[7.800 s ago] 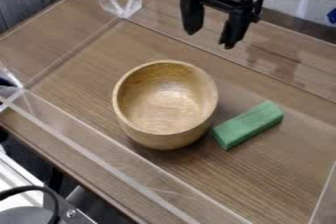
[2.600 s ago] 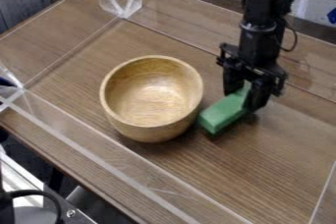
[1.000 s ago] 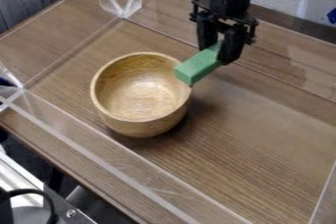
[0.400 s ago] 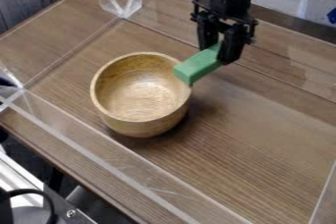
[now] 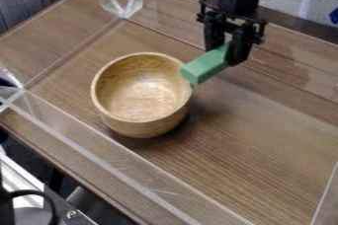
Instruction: Put the green block in the brown bowl
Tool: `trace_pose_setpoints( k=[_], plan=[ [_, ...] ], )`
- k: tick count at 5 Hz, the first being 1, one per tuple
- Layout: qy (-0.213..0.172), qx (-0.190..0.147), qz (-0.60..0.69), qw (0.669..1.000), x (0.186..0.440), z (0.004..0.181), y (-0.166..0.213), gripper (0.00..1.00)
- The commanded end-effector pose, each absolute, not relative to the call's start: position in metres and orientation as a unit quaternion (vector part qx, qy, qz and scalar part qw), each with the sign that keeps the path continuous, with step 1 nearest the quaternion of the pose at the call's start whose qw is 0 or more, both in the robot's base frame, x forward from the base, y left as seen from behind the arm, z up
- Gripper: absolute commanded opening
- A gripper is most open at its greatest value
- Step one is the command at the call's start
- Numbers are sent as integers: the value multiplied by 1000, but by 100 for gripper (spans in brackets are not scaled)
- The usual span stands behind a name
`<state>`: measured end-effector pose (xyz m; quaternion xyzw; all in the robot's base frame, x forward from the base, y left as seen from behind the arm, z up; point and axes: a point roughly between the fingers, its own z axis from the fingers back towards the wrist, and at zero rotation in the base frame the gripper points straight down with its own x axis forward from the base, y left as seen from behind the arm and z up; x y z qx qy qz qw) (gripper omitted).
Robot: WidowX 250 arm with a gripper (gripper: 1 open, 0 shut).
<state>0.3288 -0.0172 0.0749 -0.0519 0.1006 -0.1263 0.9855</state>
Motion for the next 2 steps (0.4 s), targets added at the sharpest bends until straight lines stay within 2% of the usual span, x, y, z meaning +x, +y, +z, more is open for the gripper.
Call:
trace_pose_setpoints(
  k=[1, 2],
  plan=[
    [88, -51, -121, 987, 338, 90, -28, 0],
    [93, -51, -118, 987, 331, 95, -17, 0]
  ],
)
